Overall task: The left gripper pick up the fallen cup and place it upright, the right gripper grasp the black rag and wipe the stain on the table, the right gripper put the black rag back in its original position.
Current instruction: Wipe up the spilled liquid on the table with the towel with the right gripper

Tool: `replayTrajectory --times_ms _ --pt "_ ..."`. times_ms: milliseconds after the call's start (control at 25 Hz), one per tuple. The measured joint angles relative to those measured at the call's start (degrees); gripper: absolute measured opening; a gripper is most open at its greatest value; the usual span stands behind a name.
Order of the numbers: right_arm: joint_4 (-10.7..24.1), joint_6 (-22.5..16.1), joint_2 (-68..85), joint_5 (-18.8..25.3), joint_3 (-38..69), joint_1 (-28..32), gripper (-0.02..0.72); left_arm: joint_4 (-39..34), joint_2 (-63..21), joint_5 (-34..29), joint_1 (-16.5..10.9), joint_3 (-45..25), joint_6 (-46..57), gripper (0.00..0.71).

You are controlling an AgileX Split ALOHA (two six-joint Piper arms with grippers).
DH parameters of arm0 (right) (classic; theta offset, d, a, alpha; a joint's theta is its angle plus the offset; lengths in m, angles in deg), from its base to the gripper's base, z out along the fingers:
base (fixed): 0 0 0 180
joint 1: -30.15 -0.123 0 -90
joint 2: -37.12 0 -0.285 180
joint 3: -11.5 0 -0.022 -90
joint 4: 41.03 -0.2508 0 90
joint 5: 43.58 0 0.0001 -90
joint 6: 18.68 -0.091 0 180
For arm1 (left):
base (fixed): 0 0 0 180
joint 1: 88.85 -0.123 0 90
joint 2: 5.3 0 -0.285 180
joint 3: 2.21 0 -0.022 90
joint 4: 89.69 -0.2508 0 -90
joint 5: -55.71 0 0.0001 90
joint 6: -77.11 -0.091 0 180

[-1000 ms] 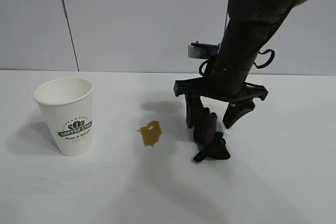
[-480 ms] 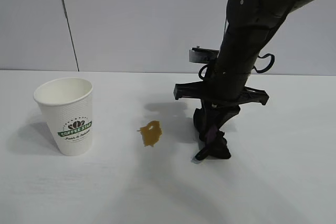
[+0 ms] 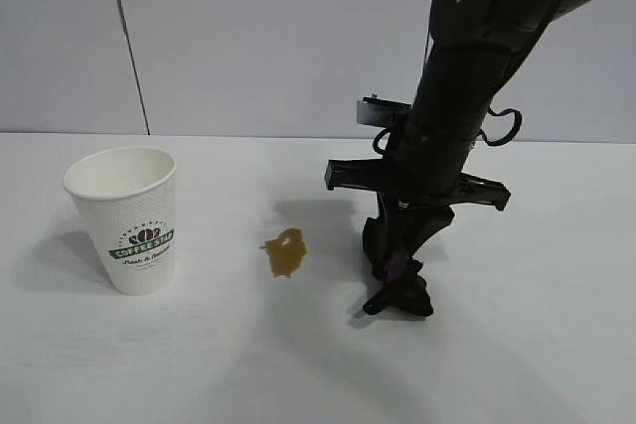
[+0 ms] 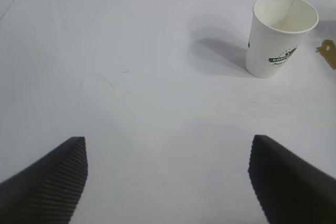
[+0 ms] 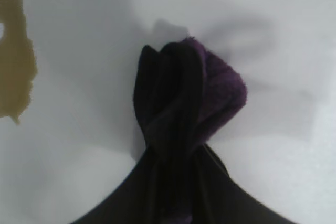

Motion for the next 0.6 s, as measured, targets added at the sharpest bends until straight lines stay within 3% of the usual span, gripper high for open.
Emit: replayTrajectory --times_ms 240,600 --pt "-4.1 0.6 0.0 -2.5 0.0 -2.9 0.082 0.0 0.0 0.0 0.0 0.0 0.0 0.603" --pt "-6.4 0.4 0.0 -13.7 0.0 -10.7 0.082 0.1 0.0 0.0 0.0 0.0 0.0 0.603"
